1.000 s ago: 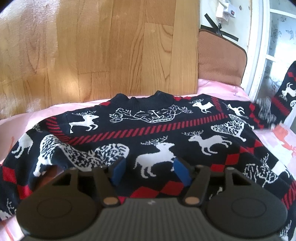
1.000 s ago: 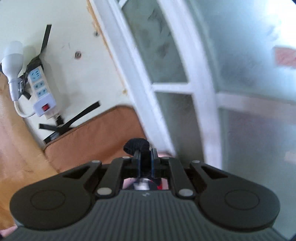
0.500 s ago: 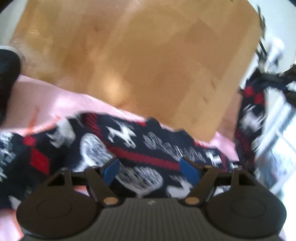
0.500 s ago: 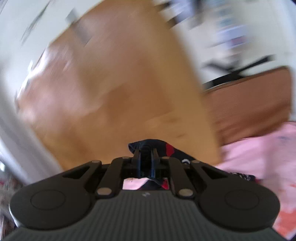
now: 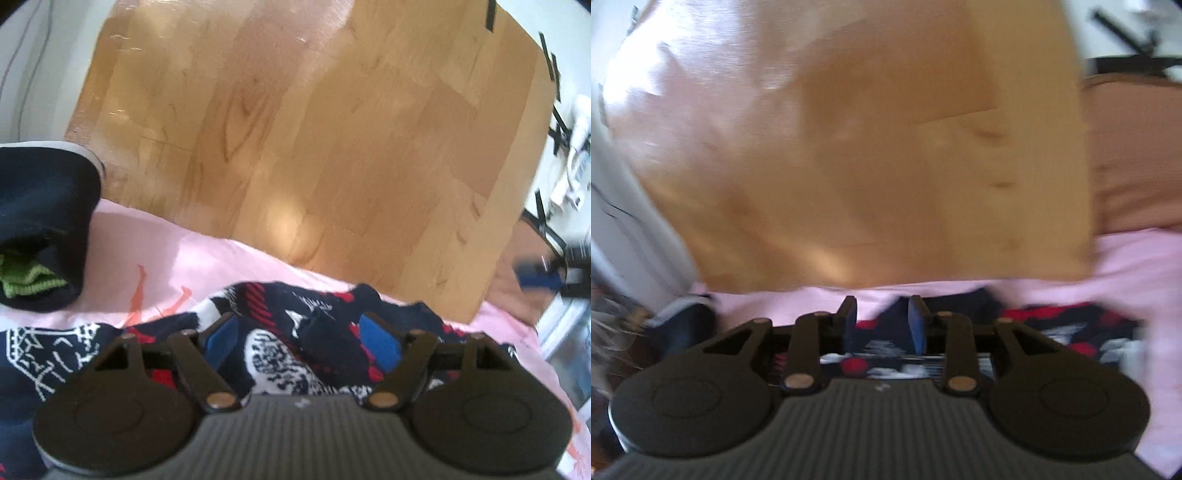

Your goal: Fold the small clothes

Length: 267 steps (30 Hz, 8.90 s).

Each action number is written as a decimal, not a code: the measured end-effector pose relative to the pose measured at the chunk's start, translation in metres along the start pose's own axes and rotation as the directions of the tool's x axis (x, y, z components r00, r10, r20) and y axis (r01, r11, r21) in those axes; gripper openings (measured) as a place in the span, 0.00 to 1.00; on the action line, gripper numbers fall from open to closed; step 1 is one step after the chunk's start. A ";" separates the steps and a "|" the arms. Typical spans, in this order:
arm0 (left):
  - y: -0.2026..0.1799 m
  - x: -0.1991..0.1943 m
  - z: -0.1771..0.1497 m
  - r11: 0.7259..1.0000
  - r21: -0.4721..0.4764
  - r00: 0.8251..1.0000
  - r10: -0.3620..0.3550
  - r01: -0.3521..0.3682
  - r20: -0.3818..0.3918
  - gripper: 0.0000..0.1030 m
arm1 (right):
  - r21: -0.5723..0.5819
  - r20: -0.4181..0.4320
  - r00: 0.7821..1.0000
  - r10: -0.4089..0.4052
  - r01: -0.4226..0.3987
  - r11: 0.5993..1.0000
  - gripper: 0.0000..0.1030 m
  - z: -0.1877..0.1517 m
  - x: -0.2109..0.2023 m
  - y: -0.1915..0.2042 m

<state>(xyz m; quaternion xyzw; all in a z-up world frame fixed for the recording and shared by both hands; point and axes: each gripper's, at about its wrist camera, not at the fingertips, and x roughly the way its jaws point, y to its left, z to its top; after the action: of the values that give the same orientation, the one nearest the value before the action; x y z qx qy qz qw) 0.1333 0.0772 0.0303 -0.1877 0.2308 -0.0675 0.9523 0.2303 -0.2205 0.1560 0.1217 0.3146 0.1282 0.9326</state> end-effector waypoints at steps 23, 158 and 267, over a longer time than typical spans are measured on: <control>0.053 -0.230 -0.064 0.985 0.054 0.979 -0.168 0.163 0.117 0.77 | -0.298 -0.047 0.987 0.154 -0.161 0.941 0.45 -0.077 -0.033 0.083; -0.008 -0.194 -0.135 0.962 0.066 0.882 -0.213 0.264 -0.420 0.32 | 0.230 0.099 0.995 -0.004 -0.019 0.973 0.45 -0.263 -0.155 -0.124; 0.010 -0.113 -0.043 0.976 -0.044 0.955 -0.216 0.212 -0.202 0.08 | 0.128 0.225 0.973 -0.056 0.027 0.991 0.07 -0.221 -0.131 -0.118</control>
<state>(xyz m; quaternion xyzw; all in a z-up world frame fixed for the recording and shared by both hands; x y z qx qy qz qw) 0.0137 0.0962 0.0375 -0.2138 0.3069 -0.1867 0.9084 0.0124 -0.3406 0.0219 0.1866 0.2155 0.0742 0.9557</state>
